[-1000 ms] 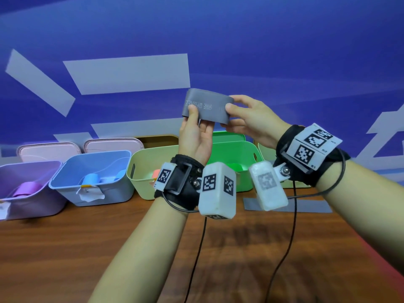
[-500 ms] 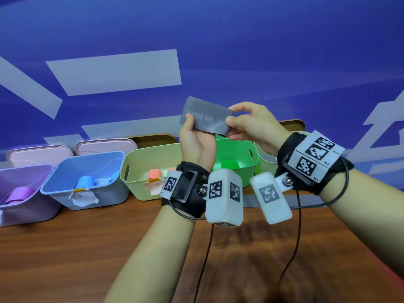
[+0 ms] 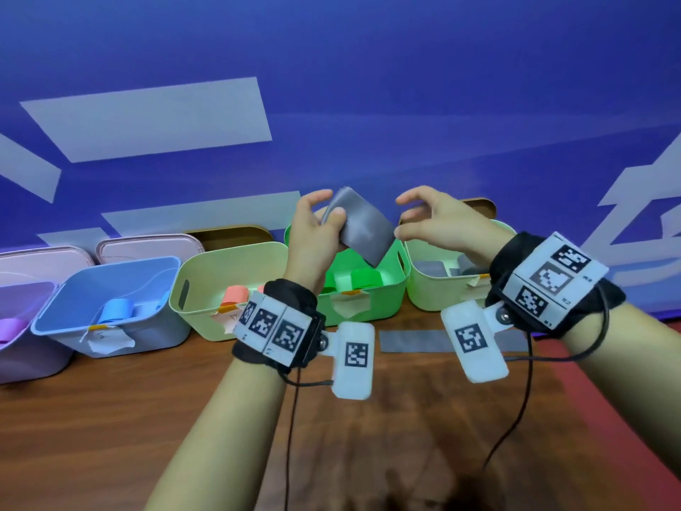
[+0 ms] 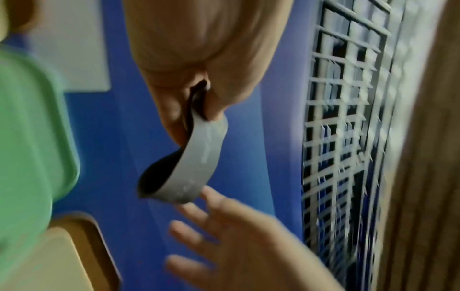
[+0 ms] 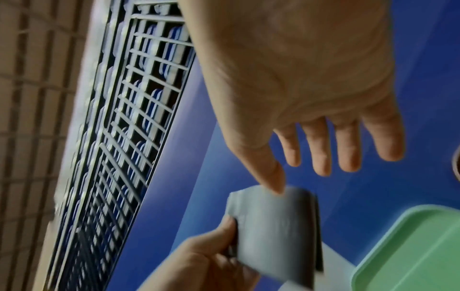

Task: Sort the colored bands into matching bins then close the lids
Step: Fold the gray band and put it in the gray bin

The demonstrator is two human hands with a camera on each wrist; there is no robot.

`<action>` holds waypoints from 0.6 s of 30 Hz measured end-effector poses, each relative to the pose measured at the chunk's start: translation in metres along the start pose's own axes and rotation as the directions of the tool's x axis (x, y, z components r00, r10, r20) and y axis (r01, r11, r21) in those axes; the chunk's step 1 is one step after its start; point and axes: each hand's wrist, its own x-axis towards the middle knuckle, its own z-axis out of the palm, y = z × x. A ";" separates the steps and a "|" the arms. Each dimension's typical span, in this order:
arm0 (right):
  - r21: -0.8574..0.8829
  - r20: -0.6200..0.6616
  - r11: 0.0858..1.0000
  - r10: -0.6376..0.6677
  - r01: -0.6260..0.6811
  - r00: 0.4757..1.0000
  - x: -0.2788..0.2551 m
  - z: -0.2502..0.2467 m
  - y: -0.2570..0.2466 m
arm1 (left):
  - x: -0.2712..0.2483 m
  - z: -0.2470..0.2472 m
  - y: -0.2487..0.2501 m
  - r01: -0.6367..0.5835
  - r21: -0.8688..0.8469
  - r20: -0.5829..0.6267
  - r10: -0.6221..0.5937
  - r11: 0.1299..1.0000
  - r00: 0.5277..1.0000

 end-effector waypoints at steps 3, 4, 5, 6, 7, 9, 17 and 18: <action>-0.058 -0.102 0.978 -0.207 0.202 0.973 0.002 -0.010 -0.002 | 0.004 0.011 0.001 -0.137 0.282 0.147 0.098 0.950 0.984; -0.091 -0.111 0.963 -0.263 0.254 0.958 0.002 -0.013 -0.002 | 0.005 0.015 0.002 -0.174 0.362 0.201 0.105 0.916 0.974; -0.132 -0.099 0.947 -0.306 0.292 0.947 0.003 -0.017 -0.002 | 0.005 0.020 0.004 -0.217 0.429 0.255 0.113 0.877 0.960; -0.175 -0.078 0.931 -0.336 0.319 0.939 0.002 -0.021 -0.001 | 0.005 0.024 0.005 -0.260 0.486 0.303 0.118 0.835 0.946; -0.220 -0.058 0.918 -0.351 0.331 0.934 0.002 -0.025 0.001 | 0.005 0.029 0.007 -0.303 0.533 0.344 0.125 0.790 0.931; -0.297 -0.033 0.894 -0.361 0.336 0.932 0.001 -0.034 0.006 | 0.003 0.039 0.011 -0.358 0.603 0.398 0.120 0.713 0.909; -0.351 -0.054 0.895 -0.312 0.275 0.948 0.009 -0.068 0.031 | 0.005 0.082 -0.002 -0.119 0.436 0.390 -0.068 0.892 0.918; -0.321 -0.086 0.912 -0.296 0.255 0.951 0.012 -0.075 0.034 | 0.005 0.087 -0.007 -0.048 0.347 0.370 -0.089 0.937 0.925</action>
